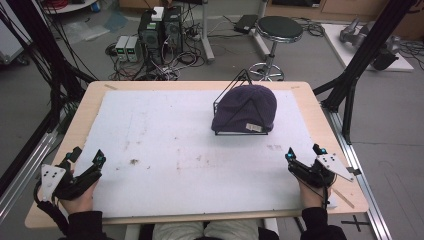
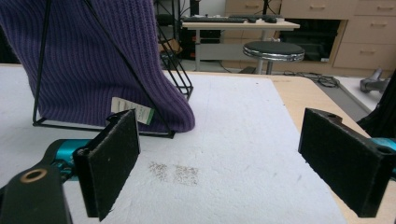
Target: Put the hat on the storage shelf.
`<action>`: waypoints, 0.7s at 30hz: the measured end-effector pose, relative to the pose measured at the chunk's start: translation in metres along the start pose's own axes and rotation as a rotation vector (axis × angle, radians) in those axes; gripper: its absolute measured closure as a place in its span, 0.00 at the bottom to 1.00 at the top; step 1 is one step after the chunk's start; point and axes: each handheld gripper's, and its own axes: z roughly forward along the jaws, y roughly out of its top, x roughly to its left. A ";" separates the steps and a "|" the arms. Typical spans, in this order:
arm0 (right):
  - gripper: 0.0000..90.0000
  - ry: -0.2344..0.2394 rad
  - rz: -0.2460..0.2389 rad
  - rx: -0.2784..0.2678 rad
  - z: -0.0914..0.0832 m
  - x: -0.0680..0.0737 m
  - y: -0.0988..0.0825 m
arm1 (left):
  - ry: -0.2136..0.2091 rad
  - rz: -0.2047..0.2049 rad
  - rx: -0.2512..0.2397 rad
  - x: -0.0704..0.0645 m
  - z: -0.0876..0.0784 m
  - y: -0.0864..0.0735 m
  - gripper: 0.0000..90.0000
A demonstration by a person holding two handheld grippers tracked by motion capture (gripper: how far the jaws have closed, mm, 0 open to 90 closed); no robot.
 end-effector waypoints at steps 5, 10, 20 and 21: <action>0.13 0.004 -0.003 0.002 -0.001 0.000 -0.002 | -0.023 0.020 0.026 -0.004 0.002 -0.002 0.29; 0.13 0.011 0.004 0.005 0.000 -0.002 -0.003 | -0.058 0.027 0.031 -0.008 0.004 -0.002 0.29; 0.13 0.001 0.008 0.005 -0.002 -0.005 -0.004 | -0.070 0.016 0.032 -0.007 0.004 -0.003 0.30; 0.13 0.005 0.010 0.009 -0.002 -0.005 -0.004 | -0.069 0.013 0.033 -0.007 0.004 -0.003 0.30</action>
